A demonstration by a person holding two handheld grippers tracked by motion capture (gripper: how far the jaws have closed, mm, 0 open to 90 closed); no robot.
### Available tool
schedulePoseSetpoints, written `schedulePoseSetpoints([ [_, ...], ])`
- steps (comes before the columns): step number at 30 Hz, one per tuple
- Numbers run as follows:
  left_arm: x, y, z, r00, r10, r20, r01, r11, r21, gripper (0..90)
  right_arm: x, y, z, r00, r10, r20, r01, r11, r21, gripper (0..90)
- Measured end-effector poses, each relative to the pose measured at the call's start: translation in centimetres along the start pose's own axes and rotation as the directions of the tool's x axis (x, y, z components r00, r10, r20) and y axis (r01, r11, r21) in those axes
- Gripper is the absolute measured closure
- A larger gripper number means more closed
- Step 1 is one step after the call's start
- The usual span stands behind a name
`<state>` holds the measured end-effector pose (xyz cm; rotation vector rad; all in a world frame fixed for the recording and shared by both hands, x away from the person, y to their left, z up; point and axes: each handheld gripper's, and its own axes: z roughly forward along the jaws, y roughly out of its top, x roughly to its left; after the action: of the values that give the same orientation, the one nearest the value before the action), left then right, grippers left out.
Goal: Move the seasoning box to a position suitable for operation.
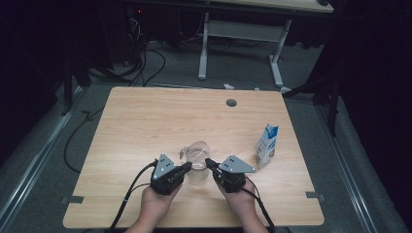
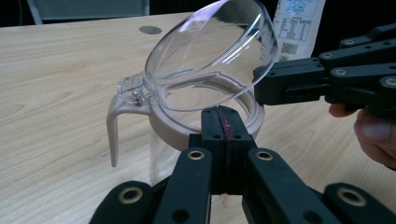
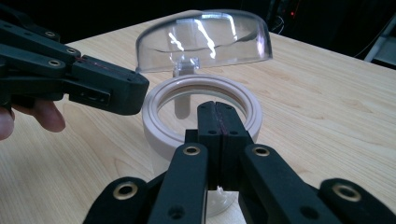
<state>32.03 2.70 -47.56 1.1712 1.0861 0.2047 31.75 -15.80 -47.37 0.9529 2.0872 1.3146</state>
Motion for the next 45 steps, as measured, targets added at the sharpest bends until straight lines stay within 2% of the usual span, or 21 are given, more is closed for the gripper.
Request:
schedulePoseSetpoints([
  [16,0.3,0.6,0.0,0.9999,-0.006,-0.015,0.005,0.9994,-0.033,89.9,0.0,-0.1,0.0,1.0000,-0.010,0.001,0.010,0.9999,-0.007,90.0],
  [25,0.4,0.8,0.3,0.9996,-0.029,-0.008,0.028,0.9978,-0.060,89.9,0.2,-0.2,0.0,0.9996,-0.028,0.010,0.028,0.9995,-0.014,90.0],
  [31,0.6,1.1,0.3,0.9995,-0.030,-0.014,0.029,0.9974,-0.066,89.9,0.1,-0.3,0.1,0.9994,-0.033,0.007,0.033,0.9992,-0.020,90.0],
  [35,0.8,1.4,0.3,0.9996,-0.024,-0.012,0.023,0.9970,-0.073,89.9,0.1,-0.3,0.0,0.9995,-0.033,0.004,0.033,0.9993,-0.019,90.0],
  [36,1.0,1.5,0.1,0.9999,0.008,-0.014,-0.008,0.9991,-0.042,89.9,0.1,-0.3,0.0,0.9995,-0.031,0.002,0.031,0.9993,-0.022,90.0],
  [37,1.1,1.6,0.0,0.9997,0.018,-0.014,-0.018,0.9993,-0.034,89.9,0.1,-0.3,0.0,0.9995,-0.031,0.002,0.031,0.9993,-0.022,90.0],
  [38,0.8,1.7,0.3,0.9990,-0.039,-0.022,0.037,0.9958,-0.084,89.9,0.1,-0.4,0.0,0.9995,-0.032,0.003,0.032,0.9992,-0.023,90.0],
  [45,1.1,1.7,0.4,0.9990,-0.032,-0.031,0.030,0.9961,-0.083,89.9,0.0,-0.4,0.0,0.9994,-0.036,0.002,0.036,0.9992,-0.020,90.0],
])
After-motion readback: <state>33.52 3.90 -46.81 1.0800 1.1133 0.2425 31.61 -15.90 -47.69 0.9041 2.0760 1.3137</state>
